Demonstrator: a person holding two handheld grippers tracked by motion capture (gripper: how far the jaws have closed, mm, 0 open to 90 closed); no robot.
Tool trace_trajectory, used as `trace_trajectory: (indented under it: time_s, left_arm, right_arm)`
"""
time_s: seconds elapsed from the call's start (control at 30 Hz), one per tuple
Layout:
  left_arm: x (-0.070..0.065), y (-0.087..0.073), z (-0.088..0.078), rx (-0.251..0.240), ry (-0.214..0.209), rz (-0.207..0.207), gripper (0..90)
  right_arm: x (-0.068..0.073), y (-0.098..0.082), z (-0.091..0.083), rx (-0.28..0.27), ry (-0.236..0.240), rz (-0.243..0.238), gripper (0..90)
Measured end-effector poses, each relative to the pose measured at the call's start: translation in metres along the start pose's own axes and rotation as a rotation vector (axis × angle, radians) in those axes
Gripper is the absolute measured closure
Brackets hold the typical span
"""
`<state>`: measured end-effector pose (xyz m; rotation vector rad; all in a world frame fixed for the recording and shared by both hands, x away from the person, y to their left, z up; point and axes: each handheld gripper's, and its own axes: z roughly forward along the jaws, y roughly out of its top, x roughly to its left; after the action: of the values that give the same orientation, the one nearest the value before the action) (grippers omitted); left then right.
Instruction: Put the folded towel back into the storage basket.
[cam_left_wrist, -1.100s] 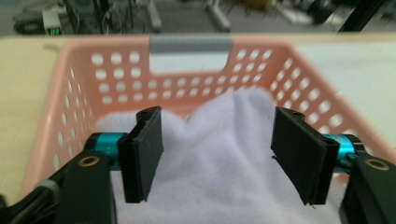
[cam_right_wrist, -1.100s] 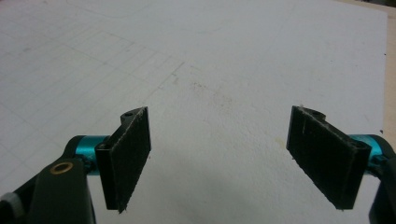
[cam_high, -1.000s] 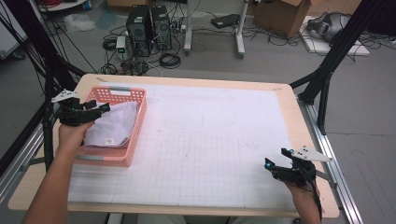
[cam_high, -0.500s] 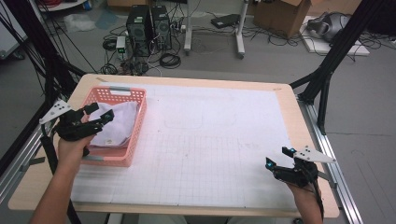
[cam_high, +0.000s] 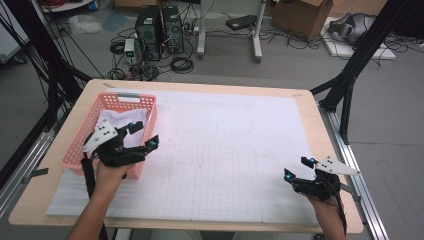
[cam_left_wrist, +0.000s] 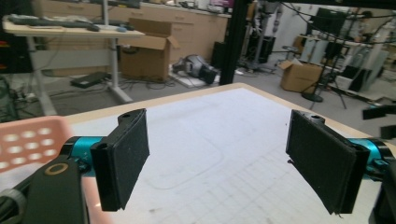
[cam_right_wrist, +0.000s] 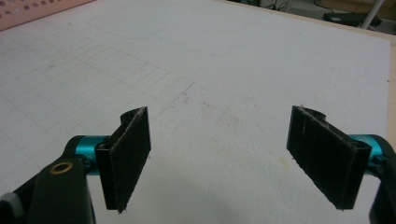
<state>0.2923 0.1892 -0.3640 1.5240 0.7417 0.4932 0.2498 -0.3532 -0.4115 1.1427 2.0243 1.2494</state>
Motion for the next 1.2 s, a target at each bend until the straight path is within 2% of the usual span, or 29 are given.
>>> trace_trajectory:
  time_s: [0.1, 0.23, 0.4, 0.6, 0.7, 1.2]
  left_arm:
    - [-0.011, -0.006, 0.011, 0.019, -0.029, 0.009, 21.9]
    - [-0.022, -0.013, 0.022, 0.026, -0.047, -0.001, 22.0]
    - [-0.033, -0.026, 0.027, 0.037, -0.066, 0.004, 22.3]
    - [-0.043, -0.037, 0.035, 0.066, -0.08, 0.026, 22.2]
    - [-0.045, -0.039, 0.037, 0.077, -0.084, 0.038, 22.2]
    - [-0.045, -0.047, 0.041, 0.106, -0.091, 0.032, 22.4]
  right_arm:
    - [0.0, 0.0, 0.001, -0.007, 0.005, 0.001, 20.6]
    - [0.0, 0.001, 0.001, -0.017, 0.008, -0.004, 20.6]
    - [0.001, 0.002, 0.002, -0.028, 0.014, -0.003, 20.5]
    - [0.006, 0.002, 0.003, -0.023, 0.016, -0.024, 20.6]
    - [0.006, 0.002, 0.001, -0.027, 0.01, -0.015, 20.5]
    - [0.005, 0.001, 0.002, -0.017, 0.01, -0.004, 20.5]
